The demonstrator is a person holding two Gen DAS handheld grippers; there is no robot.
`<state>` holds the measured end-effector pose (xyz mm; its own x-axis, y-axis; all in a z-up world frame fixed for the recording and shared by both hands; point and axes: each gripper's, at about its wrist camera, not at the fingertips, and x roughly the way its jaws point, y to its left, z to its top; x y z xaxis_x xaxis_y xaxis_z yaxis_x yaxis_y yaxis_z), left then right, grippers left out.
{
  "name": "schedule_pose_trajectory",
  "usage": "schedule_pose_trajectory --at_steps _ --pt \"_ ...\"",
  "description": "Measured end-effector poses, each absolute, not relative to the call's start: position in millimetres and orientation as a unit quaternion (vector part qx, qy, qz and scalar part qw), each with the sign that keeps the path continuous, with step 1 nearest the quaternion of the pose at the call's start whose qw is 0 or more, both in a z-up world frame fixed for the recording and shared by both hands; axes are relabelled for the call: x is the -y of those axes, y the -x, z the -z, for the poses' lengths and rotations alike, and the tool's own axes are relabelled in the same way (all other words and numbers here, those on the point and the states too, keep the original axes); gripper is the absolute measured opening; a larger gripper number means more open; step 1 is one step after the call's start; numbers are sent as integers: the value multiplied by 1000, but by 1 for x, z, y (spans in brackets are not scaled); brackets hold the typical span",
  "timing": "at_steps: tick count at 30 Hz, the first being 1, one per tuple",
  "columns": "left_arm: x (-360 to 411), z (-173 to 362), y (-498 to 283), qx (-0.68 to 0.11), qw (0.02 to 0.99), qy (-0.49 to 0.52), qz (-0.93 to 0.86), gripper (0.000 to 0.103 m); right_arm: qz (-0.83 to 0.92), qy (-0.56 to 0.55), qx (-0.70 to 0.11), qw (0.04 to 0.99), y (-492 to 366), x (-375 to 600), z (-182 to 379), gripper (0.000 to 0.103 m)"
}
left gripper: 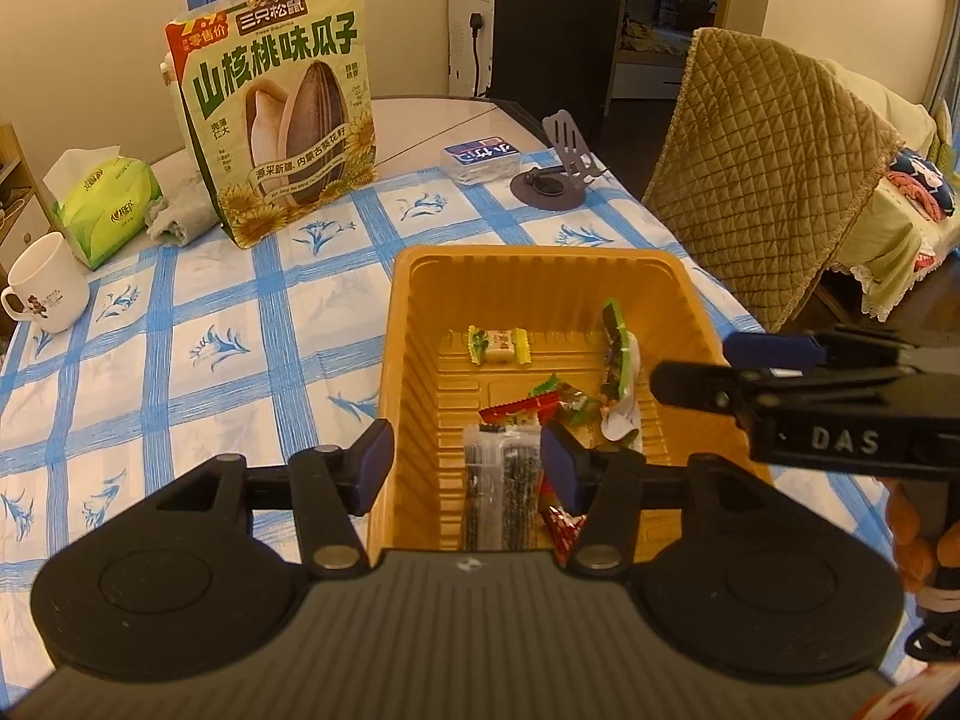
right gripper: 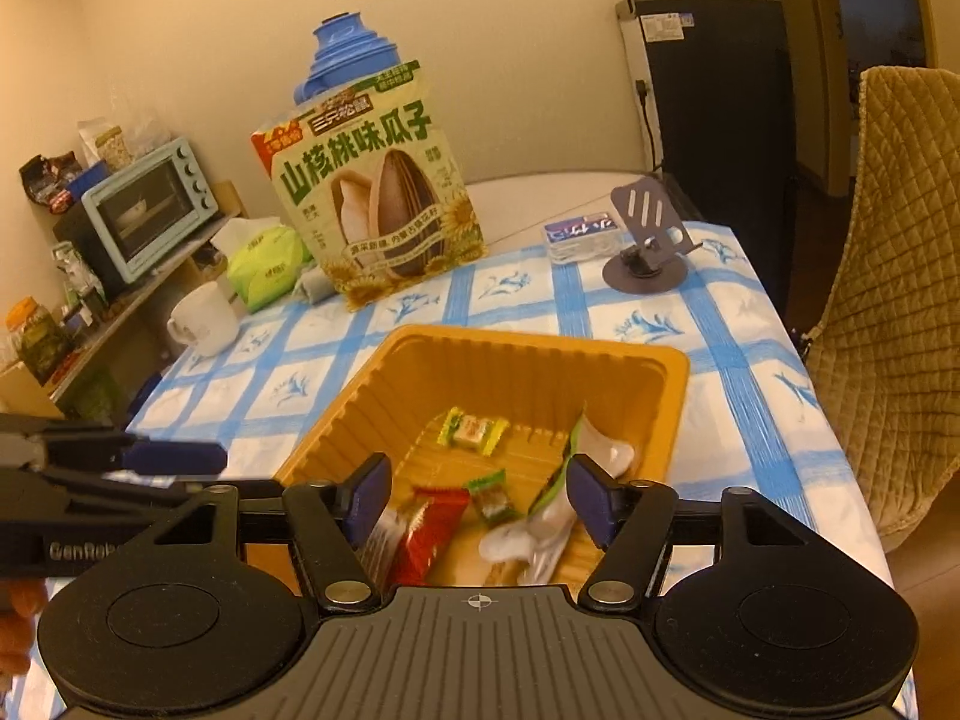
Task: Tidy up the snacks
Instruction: 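Open left tool dropping seaweed packet into tray while right tool releases green candy, then withdraw both open tools from the tray back over the red candies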
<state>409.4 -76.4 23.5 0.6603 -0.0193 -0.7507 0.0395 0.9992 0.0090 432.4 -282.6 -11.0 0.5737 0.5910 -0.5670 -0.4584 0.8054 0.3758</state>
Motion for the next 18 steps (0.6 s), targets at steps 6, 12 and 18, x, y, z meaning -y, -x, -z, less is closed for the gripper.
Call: schedule_pose_trajectory --at_steps 6,12,18 --pt "79 -36 -392 -398 917 -2 22 65 -290 -108 -348 885 -410 298 -3 78" --pt "81 -53 -367 -380 924 8 29 74 -284 -115 -337 890 -386 307 -21 89" --pt "80 -68 -334 -371 928 15 34 79 -280 -122 -331 893 -353 316 -34 90"
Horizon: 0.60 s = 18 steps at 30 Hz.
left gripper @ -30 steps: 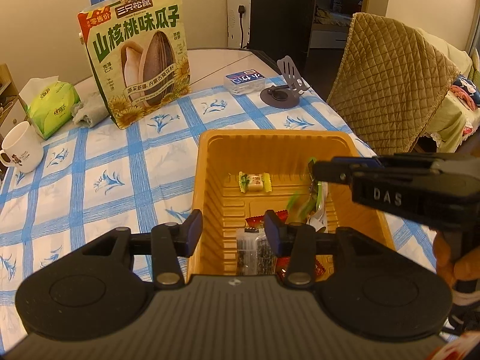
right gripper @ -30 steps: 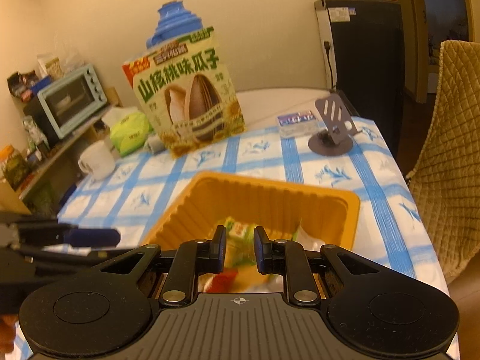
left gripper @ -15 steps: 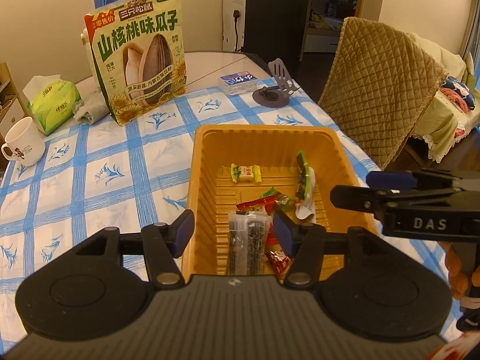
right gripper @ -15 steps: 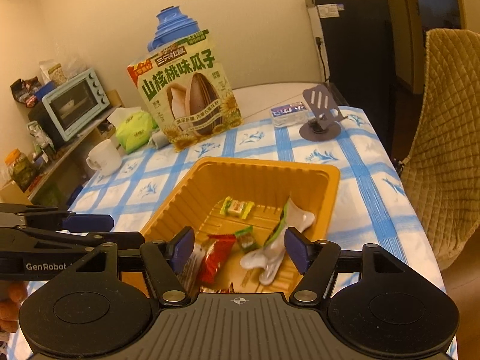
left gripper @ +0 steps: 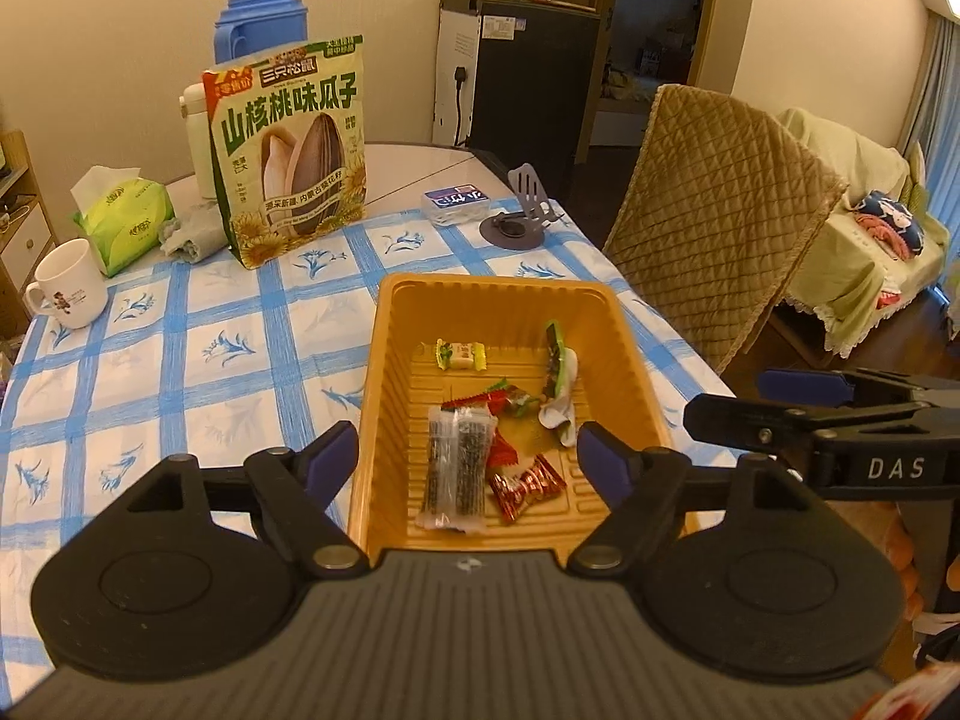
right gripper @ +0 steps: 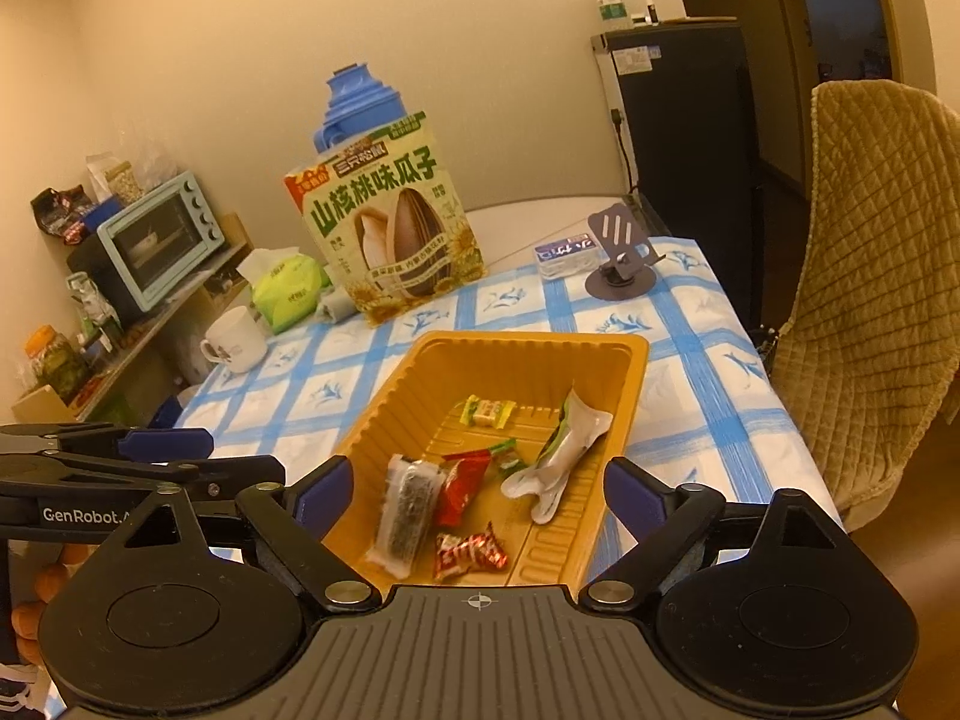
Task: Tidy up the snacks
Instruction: 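Withdraw both open tools from the tray back over the red candies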
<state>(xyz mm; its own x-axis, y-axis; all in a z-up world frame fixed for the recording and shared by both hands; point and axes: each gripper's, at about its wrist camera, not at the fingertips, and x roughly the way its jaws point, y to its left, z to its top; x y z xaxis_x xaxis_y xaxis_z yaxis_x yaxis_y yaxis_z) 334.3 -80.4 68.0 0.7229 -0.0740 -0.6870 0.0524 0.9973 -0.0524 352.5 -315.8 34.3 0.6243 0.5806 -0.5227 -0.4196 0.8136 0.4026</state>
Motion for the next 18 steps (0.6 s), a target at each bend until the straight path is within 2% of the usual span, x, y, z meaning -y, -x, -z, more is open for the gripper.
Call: schedule_pose_trajectory --at_steps 18 --pt "56 -74 -198 -378 924 30 52 82 -263 -113 -349 892 -217 310 -42 91"
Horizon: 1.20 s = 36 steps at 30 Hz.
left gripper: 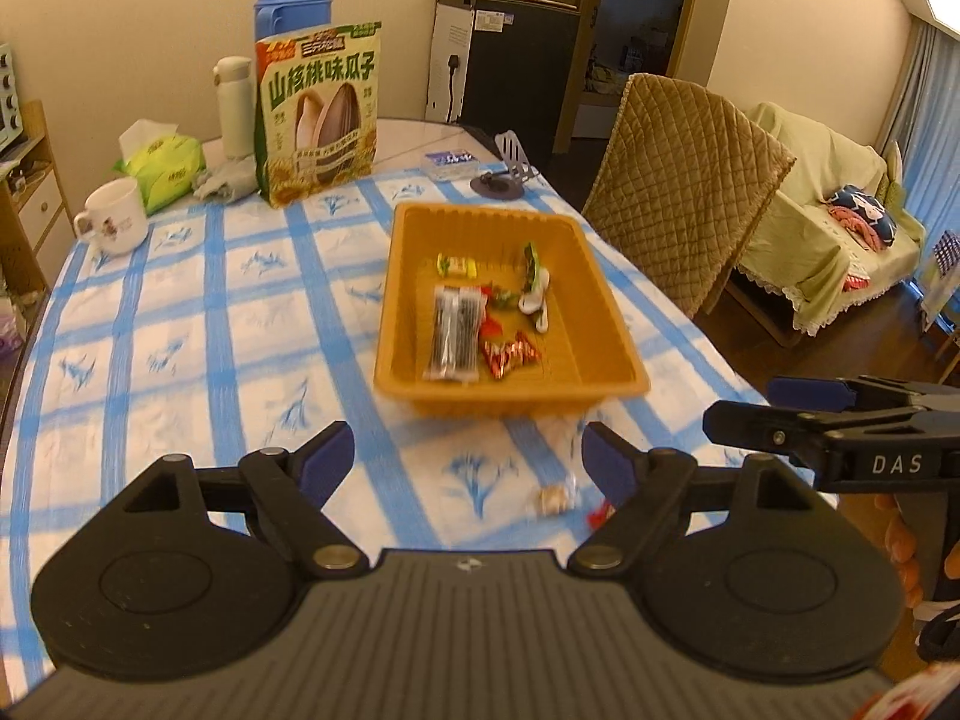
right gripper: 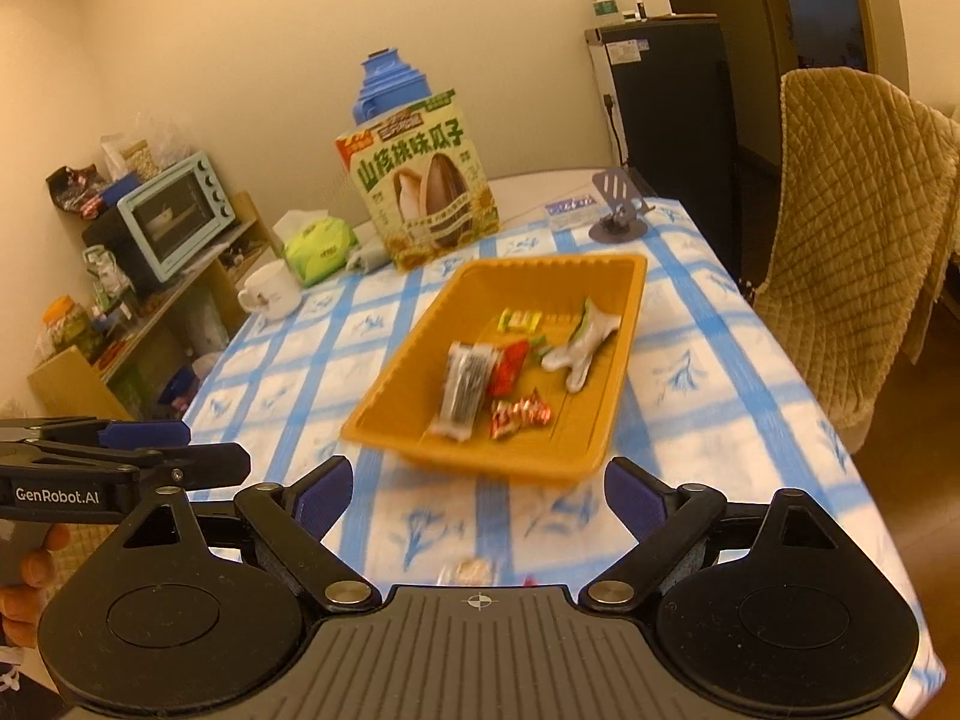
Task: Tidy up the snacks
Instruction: 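Withdraw both open tools from the tray back over the red candies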
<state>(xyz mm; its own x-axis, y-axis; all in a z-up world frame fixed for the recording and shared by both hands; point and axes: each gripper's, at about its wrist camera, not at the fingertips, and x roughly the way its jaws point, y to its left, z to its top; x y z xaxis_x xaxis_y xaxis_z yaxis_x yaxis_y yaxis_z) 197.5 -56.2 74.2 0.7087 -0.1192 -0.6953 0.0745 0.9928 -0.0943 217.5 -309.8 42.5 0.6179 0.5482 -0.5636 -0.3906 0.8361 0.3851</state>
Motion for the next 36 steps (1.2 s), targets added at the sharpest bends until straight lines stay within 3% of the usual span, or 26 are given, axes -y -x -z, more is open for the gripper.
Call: schedule_pose_trajectory --at_steps 18,36 --pt "20 -58 -89 -402 913 42 62 82 -266 -91 -383 880 -108 280 -26 91" --pt "15 -24 -59 -439 895 42 63 82 -249 -76 -433 863 -70 270 10 90"
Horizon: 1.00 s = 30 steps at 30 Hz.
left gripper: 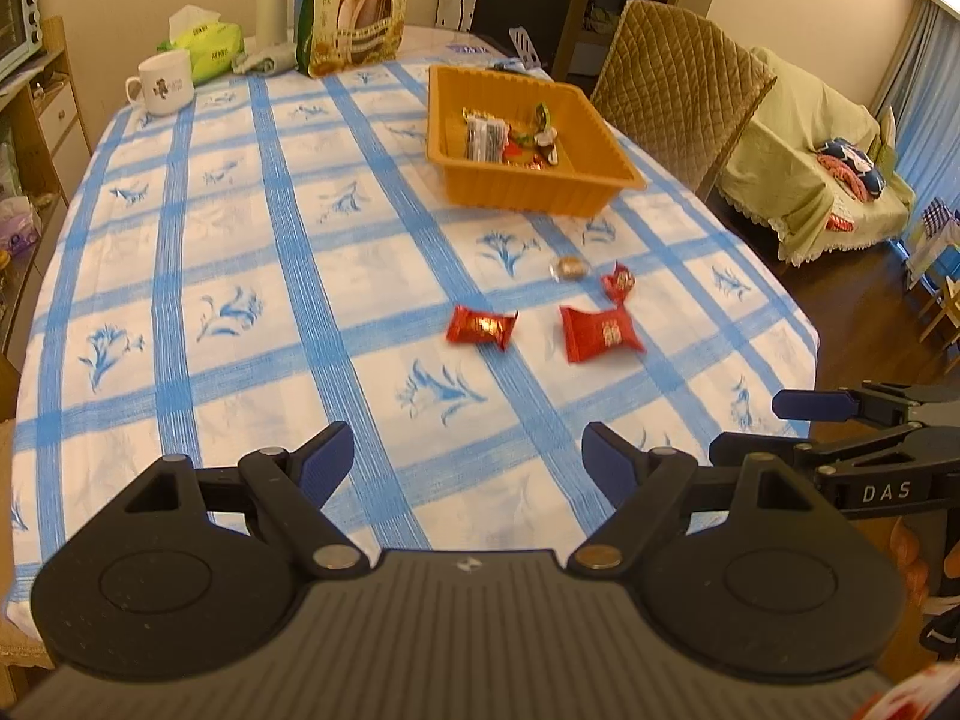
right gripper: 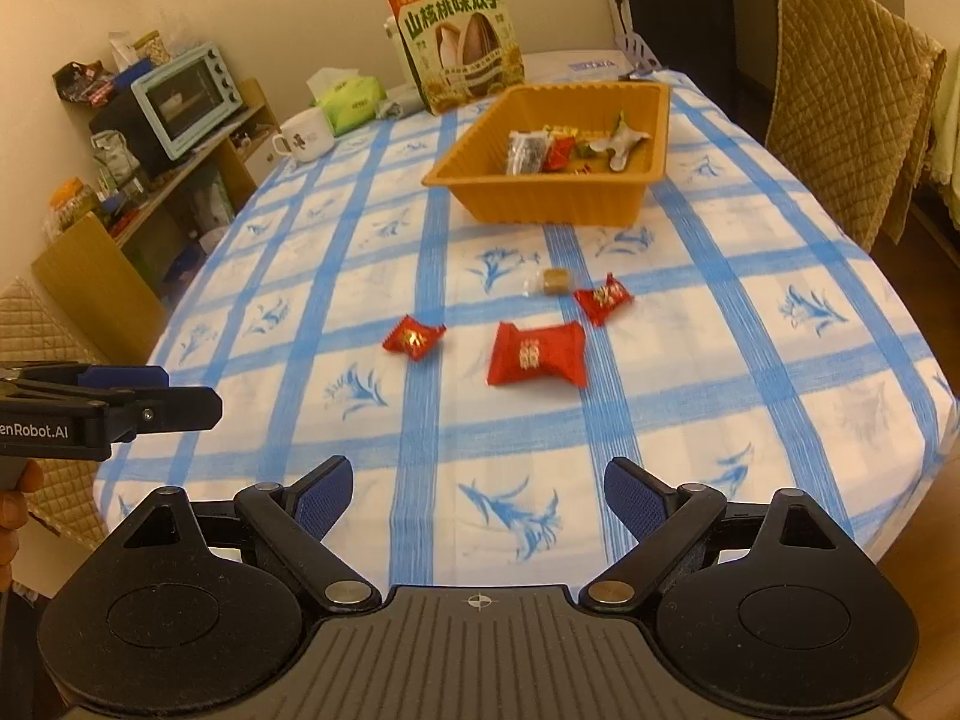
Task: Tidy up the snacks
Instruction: 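Withdraw both open tools from the tray back over the red candies, then lower the right tool onto the large red packet and close it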
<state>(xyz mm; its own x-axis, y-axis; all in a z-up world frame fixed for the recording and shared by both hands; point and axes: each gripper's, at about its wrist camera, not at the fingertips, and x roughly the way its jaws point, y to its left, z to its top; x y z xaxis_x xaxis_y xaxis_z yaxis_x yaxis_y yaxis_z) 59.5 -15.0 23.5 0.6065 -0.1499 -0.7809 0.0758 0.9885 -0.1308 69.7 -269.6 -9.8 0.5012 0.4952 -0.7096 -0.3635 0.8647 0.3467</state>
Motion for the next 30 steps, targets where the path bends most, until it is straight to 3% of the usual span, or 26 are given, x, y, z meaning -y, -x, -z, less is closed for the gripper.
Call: schedule_pose_trajectory --at_steps 30 --pt "25 -2 -84 -454 890 50 7 81 -278 -1 -446 851 -125 271 37 90"
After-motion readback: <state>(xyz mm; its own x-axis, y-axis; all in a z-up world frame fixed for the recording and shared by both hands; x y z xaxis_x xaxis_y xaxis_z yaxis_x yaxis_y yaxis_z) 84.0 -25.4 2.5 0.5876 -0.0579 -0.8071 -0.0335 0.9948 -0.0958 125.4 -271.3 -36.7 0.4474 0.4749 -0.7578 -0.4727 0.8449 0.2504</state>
